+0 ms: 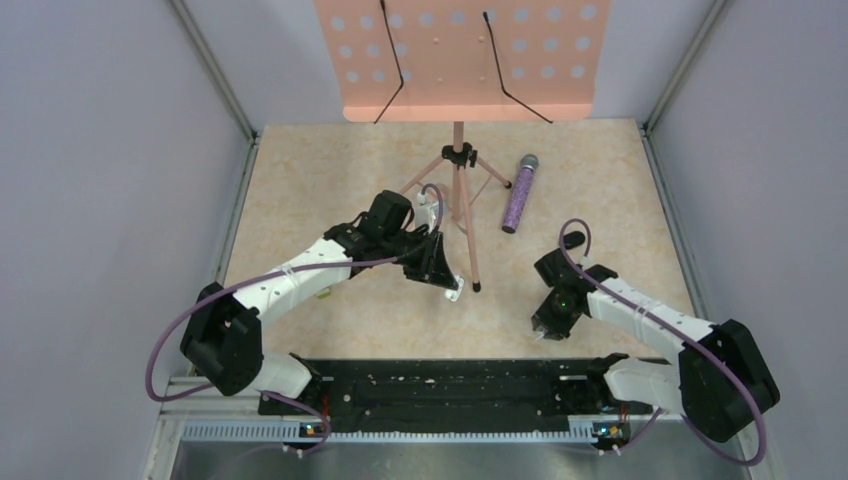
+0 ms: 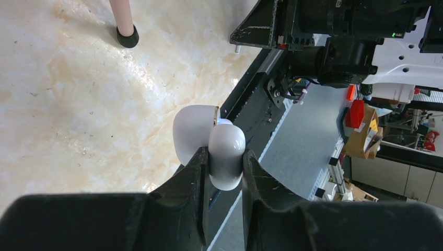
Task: Insert the wireless bluetooth earbuds into the charging case
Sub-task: Adjust the left earbud at the center of the board.
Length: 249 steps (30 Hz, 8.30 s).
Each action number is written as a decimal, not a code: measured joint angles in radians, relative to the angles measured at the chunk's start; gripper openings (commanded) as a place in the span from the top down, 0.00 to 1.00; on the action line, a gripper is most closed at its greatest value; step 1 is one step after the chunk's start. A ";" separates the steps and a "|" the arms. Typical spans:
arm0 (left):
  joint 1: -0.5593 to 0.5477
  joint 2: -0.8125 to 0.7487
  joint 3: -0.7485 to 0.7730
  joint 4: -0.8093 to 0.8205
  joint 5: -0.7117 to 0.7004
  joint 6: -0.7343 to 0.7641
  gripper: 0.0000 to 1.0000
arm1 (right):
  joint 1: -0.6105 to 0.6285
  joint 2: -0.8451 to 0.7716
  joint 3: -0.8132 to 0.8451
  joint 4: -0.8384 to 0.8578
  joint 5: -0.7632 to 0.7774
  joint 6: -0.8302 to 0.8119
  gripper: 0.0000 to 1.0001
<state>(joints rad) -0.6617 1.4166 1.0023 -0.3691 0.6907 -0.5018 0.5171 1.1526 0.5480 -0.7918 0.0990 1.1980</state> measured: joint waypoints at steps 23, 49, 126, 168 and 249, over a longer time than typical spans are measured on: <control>0.000 0.000 0.000 -0.010 -0.013 0.005 1.00 | 0.001 0.053 0.031 0.259 -0.035 -0.206 1.00; 0.000 -0.017 0.000 -0.066 -0.061 0.037 1.00 | -0.226 -0.042 -0.238 0.883 -0.502 -0.561 0.56; 0.000 -0.009 0.000 -0.065 -0.078 0.030 1.00 | 0.273 0.180 0.080 0.417 0.056 -0.584 0.68; 0.000 -0.009 0.000 -0.076 -0.079 0.035 1.00 | -0.284 -0.124 -0.170 0.828 -0.667 -0.581 0.96; 0.000 0.002 0.006 -0.079 -0.077 0.033 1.00 | 0.151 -0.040 -0.050 0.525 -0.085 -0.545 0.66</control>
<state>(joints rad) -0.6613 1.4185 1.0080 -0.4480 0.6132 -0.4690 0.6678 1.1130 0.4976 -0.2668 0.0139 0.6533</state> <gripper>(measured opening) 0.269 0.346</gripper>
